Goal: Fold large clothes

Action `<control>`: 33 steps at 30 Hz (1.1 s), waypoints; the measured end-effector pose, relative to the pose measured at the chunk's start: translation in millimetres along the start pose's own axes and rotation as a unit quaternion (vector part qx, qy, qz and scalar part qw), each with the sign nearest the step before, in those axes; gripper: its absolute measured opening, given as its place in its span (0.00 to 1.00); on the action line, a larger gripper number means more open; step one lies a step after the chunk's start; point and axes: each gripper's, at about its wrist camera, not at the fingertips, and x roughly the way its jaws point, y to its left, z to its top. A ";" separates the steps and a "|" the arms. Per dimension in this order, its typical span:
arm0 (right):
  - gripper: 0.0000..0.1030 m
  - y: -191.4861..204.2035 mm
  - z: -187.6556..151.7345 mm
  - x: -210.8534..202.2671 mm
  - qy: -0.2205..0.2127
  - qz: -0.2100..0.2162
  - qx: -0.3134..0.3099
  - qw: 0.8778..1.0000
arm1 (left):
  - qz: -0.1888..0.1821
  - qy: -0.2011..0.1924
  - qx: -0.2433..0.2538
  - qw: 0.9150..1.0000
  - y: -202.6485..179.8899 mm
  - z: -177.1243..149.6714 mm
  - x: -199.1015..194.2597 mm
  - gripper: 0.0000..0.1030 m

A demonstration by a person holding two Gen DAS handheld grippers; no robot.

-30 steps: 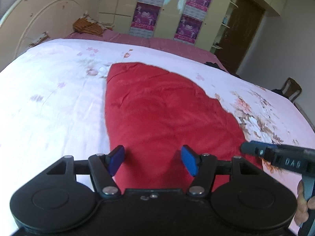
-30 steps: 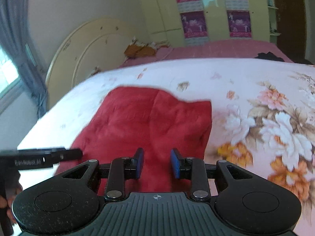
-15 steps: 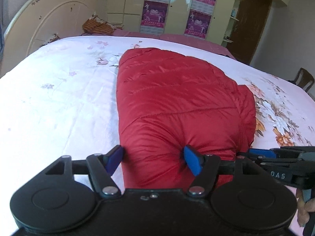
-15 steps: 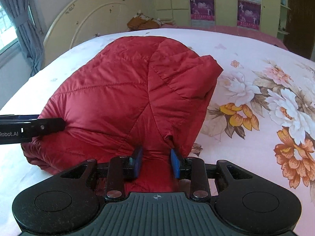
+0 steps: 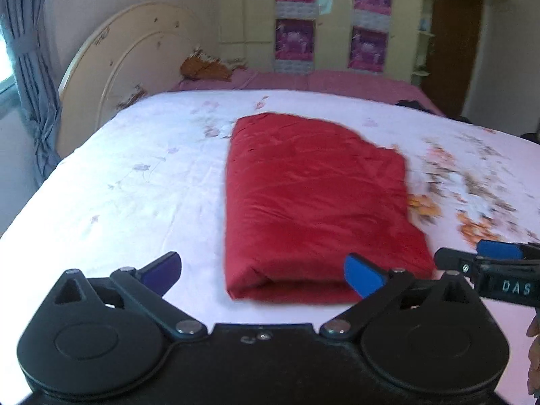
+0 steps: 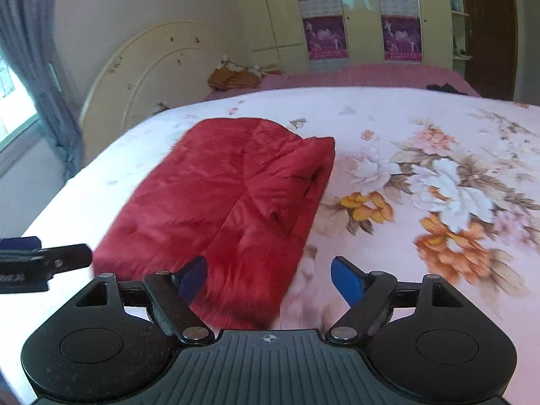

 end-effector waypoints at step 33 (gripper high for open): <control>0.90 45.9 -65.6 -215.2 -0.122 -0.003 -0.017 0.992 | 0.024 -0.052 -0.015 0.998 -31.2 -64.3 -166.2 0.99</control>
